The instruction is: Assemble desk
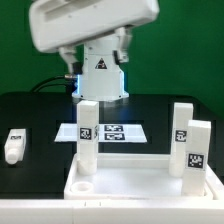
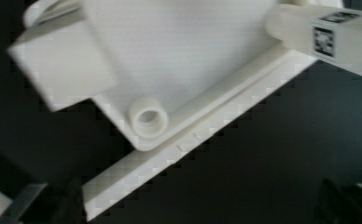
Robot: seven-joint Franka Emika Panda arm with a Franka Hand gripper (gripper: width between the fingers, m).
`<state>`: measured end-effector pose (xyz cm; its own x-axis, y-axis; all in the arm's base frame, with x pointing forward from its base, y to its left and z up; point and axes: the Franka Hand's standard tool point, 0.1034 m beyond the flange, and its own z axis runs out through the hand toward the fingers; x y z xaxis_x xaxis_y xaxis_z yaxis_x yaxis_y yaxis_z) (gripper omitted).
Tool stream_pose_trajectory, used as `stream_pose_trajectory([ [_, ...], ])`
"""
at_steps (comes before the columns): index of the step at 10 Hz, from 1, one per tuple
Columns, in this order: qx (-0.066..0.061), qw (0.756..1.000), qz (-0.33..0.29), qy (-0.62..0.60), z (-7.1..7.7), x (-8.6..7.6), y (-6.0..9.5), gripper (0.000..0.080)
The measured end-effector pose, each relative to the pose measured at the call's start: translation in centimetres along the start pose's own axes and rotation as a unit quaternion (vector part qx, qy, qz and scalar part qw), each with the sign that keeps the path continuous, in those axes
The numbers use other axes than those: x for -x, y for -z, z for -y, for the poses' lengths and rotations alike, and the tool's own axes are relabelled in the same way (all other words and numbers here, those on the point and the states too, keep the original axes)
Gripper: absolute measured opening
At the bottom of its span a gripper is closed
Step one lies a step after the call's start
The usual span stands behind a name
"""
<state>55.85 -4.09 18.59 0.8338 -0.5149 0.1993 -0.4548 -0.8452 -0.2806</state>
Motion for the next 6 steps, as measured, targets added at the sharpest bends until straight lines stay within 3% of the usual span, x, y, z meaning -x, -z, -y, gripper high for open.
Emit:
stream_pose_trajectory([
  [3,0.001,0.999,0.001,0.052,0.0,0.1,-0.1,0.0649],
  [4,-0.001,0.998,0.002,0.069,-0.6,0.1,-0.2,0.0649],
  [5,-0.003,0.997,0.008,0.074,-3.0,0.1,-0.5,0.0649],
  [6,0.002,0.996,0.013,0.093,-6.3,0.3,-0.9,0.0649],
])
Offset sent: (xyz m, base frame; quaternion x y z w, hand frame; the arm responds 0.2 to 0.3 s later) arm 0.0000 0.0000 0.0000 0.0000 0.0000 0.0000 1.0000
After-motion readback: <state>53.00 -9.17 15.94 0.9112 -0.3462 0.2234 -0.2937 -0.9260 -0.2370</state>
